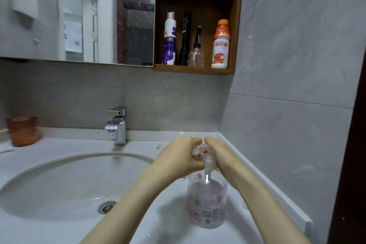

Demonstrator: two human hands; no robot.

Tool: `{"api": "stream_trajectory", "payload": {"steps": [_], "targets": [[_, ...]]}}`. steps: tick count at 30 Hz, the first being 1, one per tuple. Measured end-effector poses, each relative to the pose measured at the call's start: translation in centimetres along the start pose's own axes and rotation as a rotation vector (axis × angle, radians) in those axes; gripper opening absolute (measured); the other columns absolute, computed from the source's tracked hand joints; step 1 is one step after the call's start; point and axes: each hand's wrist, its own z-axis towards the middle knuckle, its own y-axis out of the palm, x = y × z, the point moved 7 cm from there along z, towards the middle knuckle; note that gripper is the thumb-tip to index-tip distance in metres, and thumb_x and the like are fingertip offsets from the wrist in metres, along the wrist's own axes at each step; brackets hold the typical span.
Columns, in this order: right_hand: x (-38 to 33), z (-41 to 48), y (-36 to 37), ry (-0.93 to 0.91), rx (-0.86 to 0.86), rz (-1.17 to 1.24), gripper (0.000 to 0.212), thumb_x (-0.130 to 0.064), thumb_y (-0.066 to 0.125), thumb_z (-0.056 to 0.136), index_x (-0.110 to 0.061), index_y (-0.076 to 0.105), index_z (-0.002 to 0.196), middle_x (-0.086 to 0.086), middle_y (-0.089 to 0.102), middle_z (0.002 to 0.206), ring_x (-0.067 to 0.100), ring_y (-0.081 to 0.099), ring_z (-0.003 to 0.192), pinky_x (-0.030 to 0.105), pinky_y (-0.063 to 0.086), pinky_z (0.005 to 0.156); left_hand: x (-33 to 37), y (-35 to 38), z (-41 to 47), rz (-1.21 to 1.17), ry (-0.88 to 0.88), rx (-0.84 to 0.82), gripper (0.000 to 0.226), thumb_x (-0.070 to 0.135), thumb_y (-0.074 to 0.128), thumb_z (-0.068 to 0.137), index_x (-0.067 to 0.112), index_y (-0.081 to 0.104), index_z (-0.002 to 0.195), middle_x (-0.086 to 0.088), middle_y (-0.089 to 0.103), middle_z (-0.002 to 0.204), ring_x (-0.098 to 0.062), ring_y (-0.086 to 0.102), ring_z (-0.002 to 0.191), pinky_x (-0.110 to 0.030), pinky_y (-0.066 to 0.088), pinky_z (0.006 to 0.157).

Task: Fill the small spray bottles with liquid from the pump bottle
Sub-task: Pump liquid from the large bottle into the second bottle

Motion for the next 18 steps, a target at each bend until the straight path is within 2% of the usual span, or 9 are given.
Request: {"api": "stream_trajectory", "payload": {"steps": [6,14,18], "targets": [[-0.89,-0.04,0.64,-0.019,0.005,-0.012,0.041,-0.025,0.032,0.093,0.000,0.062,0.102,0.009,0.068,0.092,0.019,0.057,0.072,0.027,0.045,0.061,-0.38,-0.60,0.08,0.015,-0.006,0.009,0.021,0.020,0.062,0.074,0.023,0.043,0.064,0.006,0.050,0.057,-0.006,0.043,0.051,-0.023,0.029,0.047],[-0.69,-0.23,0.94,0.000,-0.013,-0.021,0.044,-0.035,0.031,0.096,-0.008,0.065,0.104,0.005,0.071,0.096,0.020,0.061,0.081,0.033,0.046,0.079,-0.58,-0.60,0.03,0.020,0.009,0.001,0.018,0.018,0.062,0.072,0.022,0.045,0.065,0.007,0.049,0.056,-0.006,0.043,0.050,-0.021,0.028,0.047],[-1.02,-0.28,0.72,-0.021,-0.015,-0.032,0.044,-0.032,0.030,0.097,-0.004,0.063,0.103,0.004,0.070,0.092,0.019,0.059,0.078,0.030,0.045,0.073,-0.46,-0.56,0.13,0.020,0.016,0.011,0.020,0.018,0.061,0.071,0.023,0.044,0.064,0.006,0.050,0.056,-0.007,0.043,0.051,-0.021,0.028,0.047]]}}
